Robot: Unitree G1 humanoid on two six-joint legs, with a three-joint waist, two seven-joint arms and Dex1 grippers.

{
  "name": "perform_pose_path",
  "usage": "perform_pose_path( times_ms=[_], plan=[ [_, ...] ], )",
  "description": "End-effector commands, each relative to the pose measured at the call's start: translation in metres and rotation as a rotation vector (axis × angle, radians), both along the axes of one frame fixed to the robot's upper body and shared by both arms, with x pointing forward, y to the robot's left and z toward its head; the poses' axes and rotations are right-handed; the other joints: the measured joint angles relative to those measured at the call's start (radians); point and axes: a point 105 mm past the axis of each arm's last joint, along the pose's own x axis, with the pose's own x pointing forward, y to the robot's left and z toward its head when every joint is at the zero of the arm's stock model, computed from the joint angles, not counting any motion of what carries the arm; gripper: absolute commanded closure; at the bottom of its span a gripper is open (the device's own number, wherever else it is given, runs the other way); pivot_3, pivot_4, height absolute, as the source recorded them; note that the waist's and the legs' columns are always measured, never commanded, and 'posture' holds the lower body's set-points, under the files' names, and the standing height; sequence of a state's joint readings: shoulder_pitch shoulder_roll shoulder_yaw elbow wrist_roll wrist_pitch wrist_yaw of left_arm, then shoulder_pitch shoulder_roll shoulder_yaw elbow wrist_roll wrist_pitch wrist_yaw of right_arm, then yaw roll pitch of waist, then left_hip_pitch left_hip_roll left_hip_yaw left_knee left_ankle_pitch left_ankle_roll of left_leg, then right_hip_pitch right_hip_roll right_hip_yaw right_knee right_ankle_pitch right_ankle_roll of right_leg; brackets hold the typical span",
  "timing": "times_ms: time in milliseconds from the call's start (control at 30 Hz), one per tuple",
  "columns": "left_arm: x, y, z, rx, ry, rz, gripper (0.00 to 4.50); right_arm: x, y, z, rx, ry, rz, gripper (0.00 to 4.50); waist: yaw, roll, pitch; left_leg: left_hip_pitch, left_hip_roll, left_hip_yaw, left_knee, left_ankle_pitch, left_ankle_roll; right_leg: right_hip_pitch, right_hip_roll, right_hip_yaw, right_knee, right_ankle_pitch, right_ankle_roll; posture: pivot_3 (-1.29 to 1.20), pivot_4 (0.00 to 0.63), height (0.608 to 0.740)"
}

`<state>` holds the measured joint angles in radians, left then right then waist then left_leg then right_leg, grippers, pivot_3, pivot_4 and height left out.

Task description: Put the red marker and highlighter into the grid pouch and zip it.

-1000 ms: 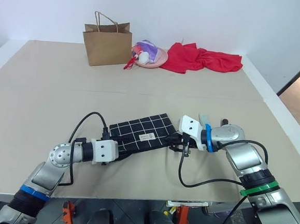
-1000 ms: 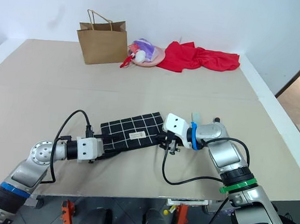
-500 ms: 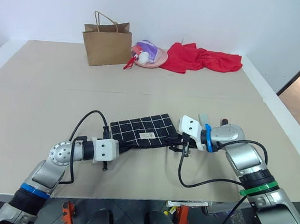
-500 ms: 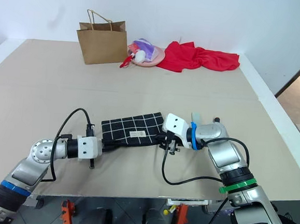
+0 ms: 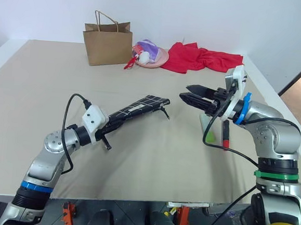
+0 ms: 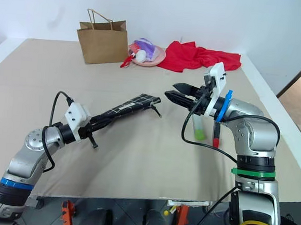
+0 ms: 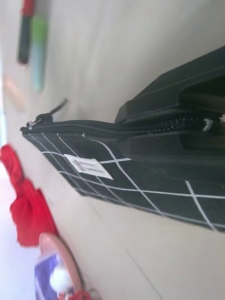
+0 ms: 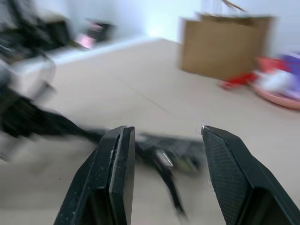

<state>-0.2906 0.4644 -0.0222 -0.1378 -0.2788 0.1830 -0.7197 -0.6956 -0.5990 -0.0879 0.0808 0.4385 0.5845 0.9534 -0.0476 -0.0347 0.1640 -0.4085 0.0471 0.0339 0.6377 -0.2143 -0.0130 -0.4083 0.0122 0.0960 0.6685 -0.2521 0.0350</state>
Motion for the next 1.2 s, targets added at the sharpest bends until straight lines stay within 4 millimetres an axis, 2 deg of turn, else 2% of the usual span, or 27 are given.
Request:
perform_pose_path(
  times_ms=[33,233,933,1033,1100,1133,1167,1200],
  plan=[
    [-0.002,-0.004,0.018,-0.025,-0.04,-0.005,4.5,-0.002,0.011,-0.014,-0.053,-0.003,-0.025,1.97,-0.001,0.0,0.0,0.0,0.0,0.0,0.0,0.0,0.0,0.0,0.0,0.001,0.0,0.0,0.0,0.0,0.15,0.74],
    [-0.004,-0.008,0.017,-0.021,-0.024,-0.018,4.5,0.003,0.03,-0.047,-0.112,0.058,-0.085,1.97,0.0,0.0,0.0,0.0,0.0,0.001,0.0,0.0,0.0,-0.001,0.001,0.001,0.0,0.0,0.0,0.0,0.15,0.74],
    [-0.007,-0.016,0.017,-0.025,-0.018,-0.043,4.5,0.027,0.049,-0.06,-0.15,0.074,-0.102,1.97,0.0,0.0,0.0,0.0,0.0,0.001,0.0,0.0,0.0,-0.001,0.0,0.001,0.0,0.0,0.0,0.0,0.15,0.74],
    [-0.008,-0.017,0.016,-0.027,-0.018,-0.044,4.5,0.029,0.051,-0.058,-0.134,0.066,-0.1,2.64,0.0,0.0,0.0,0.0,0.0,0.001,0.0,0.0,0.0,-0.001,0.0,0.001,0.0,0.0,0.0,0.0,0.15,0.74],
    [-0.008,-0.017,0.016,-0.028,-0.018,-0.043,4.5,0.027,0.054,-0.056,-0.132,0.056,-0.079,3.34,0.0,0.0,0.0,0.0,0.0,0.002,0.0,0.0,0.0,-0.001,0.0,0.002,0.0,0.0,0.0,0.0,0.15,0.74],
    [-0.008,-0.017,0.016,-0.028,-0.018,-0.043,4.5,0.025,0.055,-0.055,-0.134,0.052,-0.067,3.84,0.0,0.0,0.0,0.0,0.0,0.002,0.0,0.0,0.0,-0.001,0.0,0.001,0.0,0.0,0.0,0.0,0.15,0.74],
    [-0.008,-0.017,0.016,-0.028,-0.018,-0.043,4.5,0.024,0.056,-0.055,-0.135,0.05,-0.056,4.03,0.0,0.0,0.0,0.0,0.0,0.001,0.0,0.0,0.0,-0.001,0.0,0.001,0.0,0.0,0.0,0.0,0.15,0.74],
    [-0.008,-0.017,0.016,-0.028,-0.018,-0.043,4.5,0.023,0.056,-0.055,-0.135,0.049,-0.049,4.47,0.0,0.0,0.0,0.0,0.0,0.001,0.0,0.0,0.0,-0.001,0.0,0.001,0.0,0.0,0.0,0.0,0.15,0.74]
  ],
)
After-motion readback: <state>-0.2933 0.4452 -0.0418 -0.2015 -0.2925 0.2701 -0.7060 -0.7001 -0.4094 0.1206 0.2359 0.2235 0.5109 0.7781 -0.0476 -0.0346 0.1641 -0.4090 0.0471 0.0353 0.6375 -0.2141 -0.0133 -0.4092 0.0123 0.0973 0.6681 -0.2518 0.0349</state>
